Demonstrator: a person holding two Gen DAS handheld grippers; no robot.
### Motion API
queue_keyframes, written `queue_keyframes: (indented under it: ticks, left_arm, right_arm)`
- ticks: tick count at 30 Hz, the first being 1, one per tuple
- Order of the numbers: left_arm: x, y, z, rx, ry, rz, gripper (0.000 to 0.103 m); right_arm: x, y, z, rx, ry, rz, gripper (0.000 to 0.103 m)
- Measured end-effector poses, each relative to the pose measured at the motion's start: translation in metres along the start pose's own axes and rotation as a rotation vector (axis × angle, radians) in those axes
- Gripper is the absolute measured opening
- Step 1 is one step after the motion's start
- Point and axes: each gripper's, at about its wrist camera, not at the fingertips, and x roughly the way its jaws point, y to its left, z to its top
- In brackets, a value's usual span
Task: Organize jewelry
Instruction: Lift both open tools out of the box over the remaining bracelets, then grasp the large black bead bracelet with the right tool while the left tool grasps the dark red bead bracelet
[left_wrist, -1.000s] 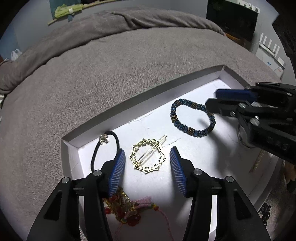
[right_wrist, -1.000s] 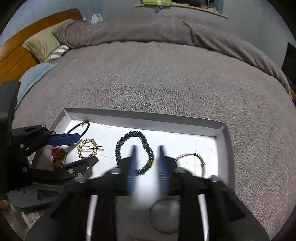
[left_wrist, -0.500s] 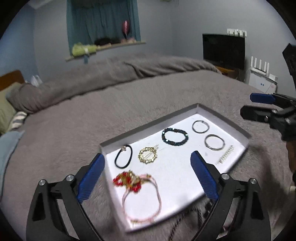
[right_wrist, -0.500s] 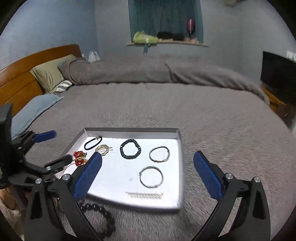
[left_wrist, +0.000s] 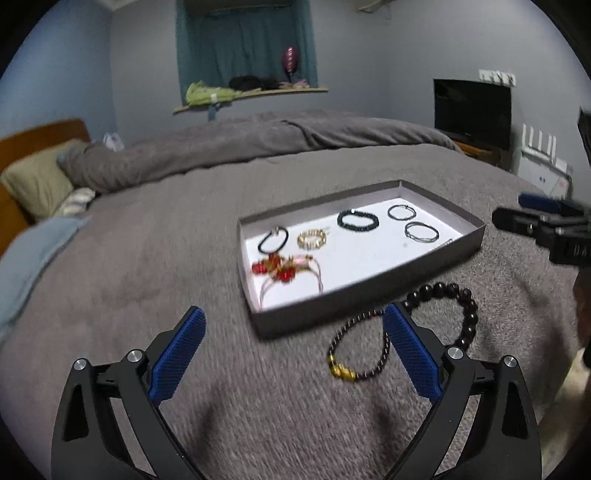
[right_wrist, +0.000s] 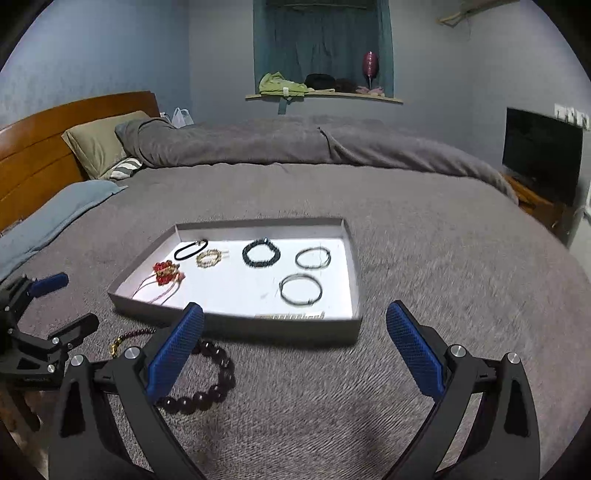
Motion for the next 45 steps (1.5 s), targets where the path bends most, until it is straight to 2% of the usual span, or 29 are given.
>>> queue_keyframes:
  ticks: [5,14,17,19,28,35,39,44,45]
  left_arm:
    - [0.01,-0.001,-0.014,0.007,0.032,0.019,0.097]
    - [0.024,-0.007,-0.021,0.041,0.063,0.018,0.097]
    - [0.028,-0.005,-0.022,0.037,0.079,0.011,0.097]
    - [0.031,-0.004,-0.023,0.034,0.09,0.009,0.097]
    - [0.036,-0.001,-0.024,0.014,0.122,-0.011,0.097]
    - [0.036,-0.001,-0.024,0.005,0.121,-0.015,0.097]
    - [0.037,-0.004,-0.024,0.013,0.122,-0.026,0.097]
    - [0.038,-0.007,-0.023,0.007,0.125,-0.065,0.093]
    - [0.038,-0.007,-0.023,0.002,0.126,-0.074,0.089]
  right_arm:
    - [0.01,-0.001,-0.017,0.035,0.027,0.025,0.098]
    - [0.027,0.022,-0.034,-0.048,0.083,0.074,0.097]
    - [0.031,0.027,-0.037,-0.063,0.1,0.088,0.091]
    - [0.034,0.027,-0.038,-0.062,0.11,0.092,0.078]
    - [0.045,0.039,-0.044,-0.079,0.181,0.158,0.045]
    - [0.055,0.041,-0.048,-0.071,0.231,0.16,0.037]
    - [0.054,0.041,-0.047,-0.08,0.24,0.172,0.015]
    - [0.046,0.032,-0.045,-0.069,0.23,0.191,0.015]
    - [0.045,0.03,-0.044,-0.068,0.229,0.191,0.014]
